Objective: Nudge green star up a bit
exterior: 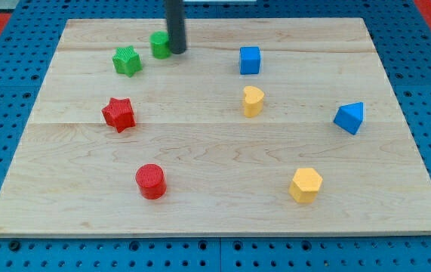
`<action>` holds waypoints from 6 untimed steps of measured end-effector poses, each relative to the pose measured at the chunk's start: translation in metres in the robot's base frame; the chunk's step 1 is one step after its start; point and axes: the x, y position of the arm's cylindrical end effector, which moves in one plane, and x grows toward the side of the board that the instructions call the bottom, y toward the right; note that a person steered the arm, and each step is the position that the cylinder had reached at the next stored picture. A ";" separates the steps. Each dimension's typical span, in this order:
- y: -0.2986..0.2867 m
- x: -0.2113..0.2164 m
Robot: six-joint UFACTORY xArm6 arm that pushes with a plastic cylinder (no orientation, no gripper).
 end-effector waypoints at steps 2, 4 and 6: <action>0.008 0.032; -0.059 0.065; -0.095 0.039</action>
